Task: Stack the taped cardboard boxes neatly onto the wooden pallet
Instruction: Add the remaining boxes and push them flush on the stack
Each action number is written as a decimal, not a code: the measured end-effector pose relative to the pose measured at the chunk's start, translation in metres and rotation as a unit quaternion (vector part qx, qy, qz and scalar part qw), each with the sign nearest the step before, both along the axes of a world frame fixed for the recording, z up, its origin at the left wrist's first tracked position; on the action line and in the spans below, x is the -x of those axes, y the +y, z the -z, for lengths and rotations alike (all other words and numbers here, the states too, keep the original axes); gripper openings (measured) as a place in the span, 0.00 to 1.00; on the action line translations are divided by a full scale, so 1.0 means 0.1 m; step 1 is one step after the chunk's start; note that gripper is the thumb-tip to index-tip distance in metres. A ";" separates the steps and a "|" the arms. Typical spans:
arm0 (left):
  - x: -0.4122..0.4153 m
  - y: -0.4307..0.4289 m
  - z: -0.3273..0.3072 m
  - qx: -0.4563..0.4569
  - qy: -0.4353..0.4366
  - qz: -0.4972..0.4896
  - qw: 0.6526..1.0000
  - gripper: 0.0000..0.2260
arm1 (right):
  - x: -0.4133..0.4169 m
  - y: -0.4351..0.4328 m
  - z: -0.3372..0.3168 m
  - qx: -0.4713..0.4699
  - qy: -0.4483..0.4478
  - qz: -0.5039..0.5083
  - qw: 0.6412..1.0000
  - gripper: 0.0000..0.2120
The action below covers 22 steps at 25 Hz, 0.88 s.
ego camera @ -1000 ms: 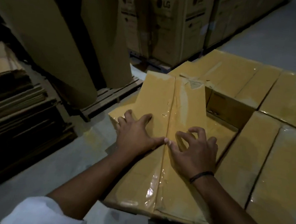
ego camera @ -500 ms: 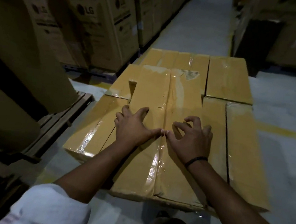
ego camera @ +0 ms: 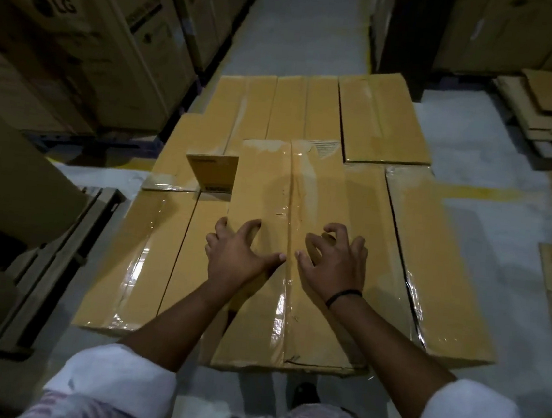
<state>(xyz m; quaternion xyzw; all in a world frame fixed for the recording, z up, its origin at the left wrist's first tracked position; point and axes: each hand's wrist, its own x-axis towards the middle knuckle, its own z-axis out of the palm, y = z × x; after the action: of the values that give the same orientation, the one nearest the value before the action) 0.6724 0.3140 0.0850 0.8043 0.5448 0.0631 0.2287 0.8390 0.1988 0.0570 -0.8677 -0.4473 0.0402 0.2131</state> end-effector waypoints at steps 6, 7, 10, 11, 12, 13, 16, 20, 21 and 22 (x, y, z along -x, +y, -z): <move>-0.09 0.29 0.36 0.021 0.000 0.059 0.998 0.43 | -0.05 0.15 0.31 0.052 0.002 0.025 0.998 0.17; -0.10 0.35 0.40 0.022 0.009 0.068 0.997 0.43 | -0.06 0.18 0.38 0.057 0.011 0.022 0.998 0.18; -0.10 0.57 0.62 0.085 0.040 0.103 0.990 0.42 | -0.10 0.29 0.57 0.122 0.058 0.003 0.991 0.24; -0.10 0.62 0.69 0.120 0.049 0.121 0.984 0.42 | -0.09 0.32 0.64 0.154 0.078 -0.003 0.985 0.26; -0.09 0.65 0.76 0.149 0.066 0.141 0.977 0.41 | -0.08 0.34 0.70 0.188 0.096 -0.010 0.977 0.27; -0.09 0.66 0.82 0.165 0.090 0.163 0.969 0.39 | -0.05 0.37 0.76 0.220 0.102 -0.015 0.970 0.28; -0.01 0.58 0.94 0.154 0.129 0.217 0.955 0.38 | 0.02 0.40 0.89 0.266 0.089 -0.018 0.960 0.27; 0.10 0.55 1.00 0.138 0.160 0.260 0.942 0.44 | 0.08 0.33 0.94 0.269 0.060 -0.028 0.961 0.28; 0.13 0.52 1.01 0.134 0.170 0.272 0.938 0.44 | 0.11 0.29 0.96 0.270 0.047 -0.032 0.961 0.29; 0.16 0.49 1.01 0.128 0.179 0.281 0.934 0.44 | 0.15 0.25 0.97 0.271 0.037 -0.037 0.961 0.29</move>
<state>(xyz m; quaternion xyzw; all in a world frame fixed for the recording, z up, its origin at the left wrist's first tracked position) 0.6562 0.3629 -0.0157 0.8866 0.3318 -0.2187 0.2365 0.8244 0.2237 -0.0404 -0.8739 -0.4430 0.1995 -0.0154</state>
